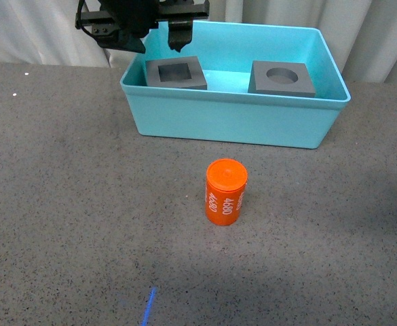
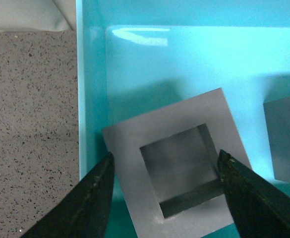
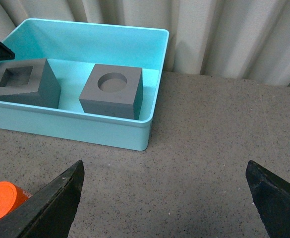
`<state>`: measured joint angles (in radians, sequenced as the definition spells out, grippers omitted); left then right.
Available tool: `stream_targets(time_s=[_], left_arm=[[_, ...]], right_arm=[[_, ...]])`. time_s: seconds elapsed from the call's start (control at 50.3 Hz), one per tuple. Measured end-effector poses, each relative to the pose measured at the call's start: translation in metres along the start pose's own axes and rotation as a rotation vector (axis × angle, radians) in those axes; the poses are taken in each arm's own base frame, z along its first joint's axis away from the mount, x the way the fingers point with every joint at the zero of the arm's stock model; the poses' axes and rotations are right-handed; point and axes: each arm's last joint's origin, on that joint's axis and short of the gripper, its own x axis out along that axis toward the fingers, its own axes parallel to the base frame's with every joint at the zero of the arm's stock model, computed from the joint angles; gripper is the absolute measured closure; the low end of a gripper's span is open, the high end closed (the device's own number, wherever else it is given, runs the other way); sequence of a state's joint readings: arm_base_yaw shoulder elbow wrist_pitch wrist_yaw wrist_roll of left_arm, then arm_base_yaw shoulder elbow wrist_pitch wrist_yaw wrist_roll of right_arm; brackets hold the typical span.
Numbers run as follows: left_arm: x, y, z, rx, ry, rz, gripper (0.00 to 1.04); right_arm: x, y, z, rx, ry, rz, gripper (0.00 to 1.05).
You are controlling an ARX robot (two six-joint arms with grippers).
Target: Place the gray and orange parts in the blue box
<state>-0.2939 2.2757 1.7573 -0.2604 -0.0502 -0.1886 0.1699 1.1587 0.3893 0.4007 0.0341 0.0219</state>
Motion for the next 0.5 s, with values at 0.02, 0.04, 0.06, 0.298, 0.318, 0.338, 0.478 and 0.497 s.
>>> stream_targets(time_s=[0.02,0.04,0.06,0.298,0.318,0.338,0.478,0.497], left_arm=[[-0.003,0.0,0.002,-0.002,-0.008,-0.002,0.35],[-0.006,0.0,0.003,-0.006,-0.019,-0.004,0.32],[-0.01,0.0,0.005,-0.009,-0.033,-0.006,0.28],[-0.067,0.005,0.017,-0.03,-0.231,-0.018,0.07],[-0.07,0.005,0.017,-0.031,-0.24,-0.018,0.07],[-0.076,0.007,0.016,-0.035,-0.259,-0.016,0.07],[-0.111,0.019,0.002,-0.06,-0.366,0.015,0.07],[-0.115,0.021,-0.002,-0.068,-0.381,0.021,0.07]], right_arm=[[0.0,0.0,0.0,0.0,0.0,0.0,0.1],[0.0,0.0,0.0,0.0,0.0,0.0,0.1],[0.0,0.0,0.0,0.0,0.0,0.0,0.1],[0.0,0.0,0.0,0.0,0.0,0.0,0.1],[0.0,0.0,0.0,0.0,0.0,0.0,0.1],[0.0,0.0,0.0,0.0,0.0,0.0,0.1],[0.0,0.0,0.0,0.0,0.0,0.0,0.1],[0.0,0.0,0.0,0.0,0.0,0.0,0.1]])
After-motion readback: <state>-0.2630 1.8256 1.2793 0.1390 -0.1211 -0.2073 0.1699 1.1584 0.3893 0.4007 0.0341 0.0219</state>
